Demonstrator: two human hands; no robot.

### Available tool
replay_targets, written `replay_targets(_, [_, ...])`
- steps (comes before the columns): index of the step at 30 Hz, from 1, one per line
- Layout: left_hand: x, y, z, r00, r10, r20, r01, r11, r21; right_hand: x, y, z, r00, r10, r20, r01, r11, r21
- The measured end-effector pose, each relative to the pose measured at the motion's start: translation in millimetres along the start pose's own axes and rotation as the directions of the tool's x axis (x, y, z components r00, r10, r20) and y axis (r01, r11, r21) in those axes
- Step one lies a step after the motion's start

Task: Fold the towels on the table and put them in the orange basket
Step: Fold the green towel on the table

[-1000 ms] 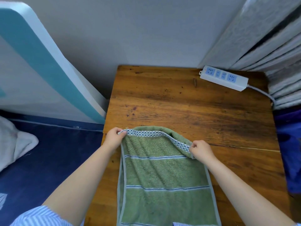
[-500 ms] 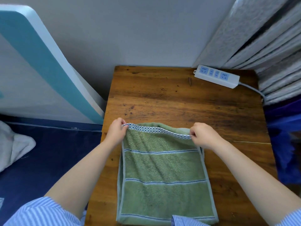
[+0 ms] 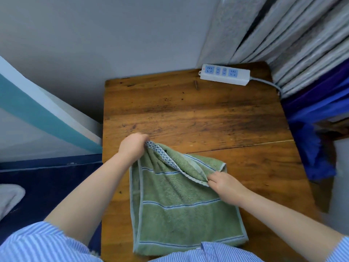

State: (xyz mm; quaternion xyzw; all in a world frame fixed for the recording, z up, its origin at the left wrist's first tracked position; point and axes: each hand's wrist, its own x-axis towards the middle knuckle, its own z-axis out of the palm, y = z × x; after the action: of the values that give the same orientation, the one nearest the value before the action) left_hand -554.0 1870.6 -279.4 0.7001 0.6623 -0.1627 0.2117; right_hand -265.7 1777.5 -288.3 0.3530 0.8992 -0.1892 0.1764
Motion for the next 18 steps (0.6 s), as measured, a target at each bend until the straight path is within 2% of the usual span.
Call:
replay_targets(2, [10.1, -3.3, 3.8, 0.999, -0.031, 0.034, 0.03, 0.999, 0.03, -2.9, -0.8, 6.5, 0.996, 0.074, -0.057, -0.07, 0.995, 0.068])
replay_targets(5, [20.5, -7.2, 10.2, 0.986, -0.125, 0.113, 0.119, 0.991, 0.053, -1.0, 0.7, 11.0, 0.991, 0.088, -0.101, -0.076, 0.991, 0.112])
replay_targets(7, [25.4, -6.4, 16.4, 0.978, -0.148, 0.15, 0.147, 0.989, 0.012, 1.8, 4.9, 12.8, 0.99, 0.128, -0.062, -0.113, 0.97, 0.213])
replay_targets(8, [26.8, -4.7, 18.1, 0.976, -0.14, 0.166, 0.145, 0.989, -0.016, 3.5, 6.8, 11.9, 0.988, 0.151, -0.038, -0.137, 0.959, 0.246])
replay_targets(11, [28.3, -1.6, 21.5, 0.98, -0.069, 0.184, 0.08, 0.995, -0.057, 8.2, 13.9, 10.4, 0.965, 0.244, -0.098, -0.202, 0.928, 0.313])
replay_targets(15, [16.4, -3.2, 22.2, 0.958, 0.015, 0.287, 0.008, 0.997, -0.081, 15.7, 19.5, 9.9, 0.936, 0.35, -0.047, -0.314, 0.886, 0.341])
replay_targets(18, [-1.5, -2.4, 34.3, 0.922, 0.029, 0.387, 0.06, 0.974, -0.216, 18.3, 18.9, 12.2, 0.925, 0.375, -0.055, -0.333, 0.874, 0.355])
